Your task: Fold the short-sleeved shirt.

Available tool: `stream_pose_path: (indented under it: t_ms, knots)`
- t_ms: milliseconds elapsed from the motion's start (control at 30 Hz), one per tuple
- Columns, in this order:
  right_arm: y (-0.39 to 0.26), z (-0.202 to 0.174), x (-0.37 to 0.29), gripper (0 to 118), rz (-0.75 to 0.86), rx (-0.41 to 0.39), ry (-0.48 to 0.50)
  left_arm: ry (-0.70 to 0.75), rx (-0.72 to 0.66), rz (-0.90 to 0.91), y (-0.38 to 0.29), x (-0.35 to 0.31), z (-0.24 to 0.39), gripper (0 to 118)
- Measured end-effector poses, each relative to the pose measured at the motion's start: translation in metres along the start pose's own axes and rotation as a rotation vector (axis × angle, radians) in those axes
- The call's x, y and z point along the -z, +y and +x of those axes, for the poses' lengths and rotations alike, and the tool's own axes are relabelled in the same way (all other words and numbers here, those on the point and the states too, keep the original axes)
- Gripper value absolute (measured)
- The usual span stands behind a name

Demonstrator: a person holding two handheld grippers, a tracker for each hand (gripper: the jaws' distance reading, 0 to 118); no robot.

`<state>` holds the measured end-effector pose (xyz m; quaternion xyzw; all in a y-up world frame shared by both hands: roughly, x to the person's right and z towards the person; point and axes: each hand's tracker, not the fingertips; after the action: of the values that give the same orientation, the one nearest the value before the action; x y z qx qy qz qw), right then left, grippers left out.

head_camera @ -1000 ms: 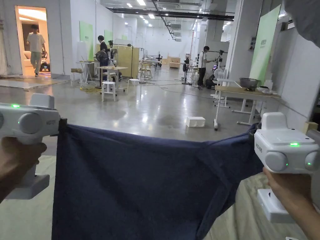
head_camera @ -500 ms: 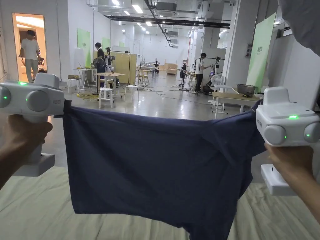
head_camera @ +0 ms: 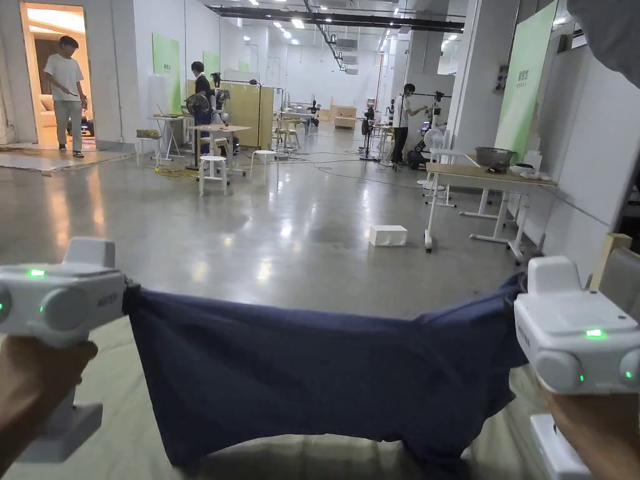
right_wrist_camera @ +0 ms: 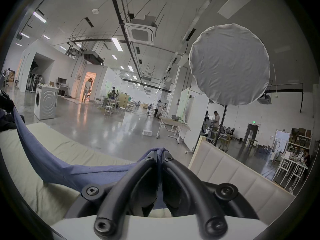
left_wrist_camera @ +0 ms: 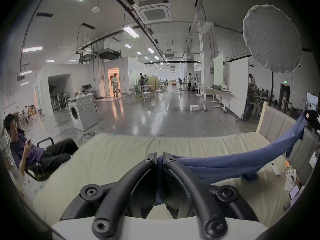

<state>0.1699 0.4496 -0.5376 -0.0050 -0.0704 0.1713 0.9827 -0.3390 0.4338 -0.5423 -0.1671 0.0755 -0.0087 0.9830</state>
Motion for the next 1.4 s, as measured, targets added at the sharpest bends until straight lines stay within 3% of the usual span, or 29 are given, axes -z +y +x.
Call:
stream_pose_path:
  t_ms: [500, 633, 767, 1133, 1400]
  knots:
    - [-0.103, 0.011, -0.205, 3, -0.12, 0.009, 0.037, -0.07, -0.065, -0.117, -0.175, -0.141, -0.016, 6]
    - [-0.127, 0.011, -0.248, 3, -0.186, -0.021, 0.073, -0.084, -0.04, -0.171, -0.21, -0.181, -0.012, 6]
    - [-0.157, 0.012, -0.281, 3, -0.298, 0.01, 0.113, -0.086, -0.028, -0.248, -0.248, -0.208, -0.012, 6]
    - [-0.261, -0.017, -0.305, 3, -0.601, 0.115, 0.194, -0.071, -0.016, -0.504, -0.354, -0.198, -0.002, 6]
    - [-0.306, -0.032, -0.291, 4, -0.742, 0.119, 0.196, -0.047, -0.024, -0.647, -0.39, -0.173, -0.006, 6]
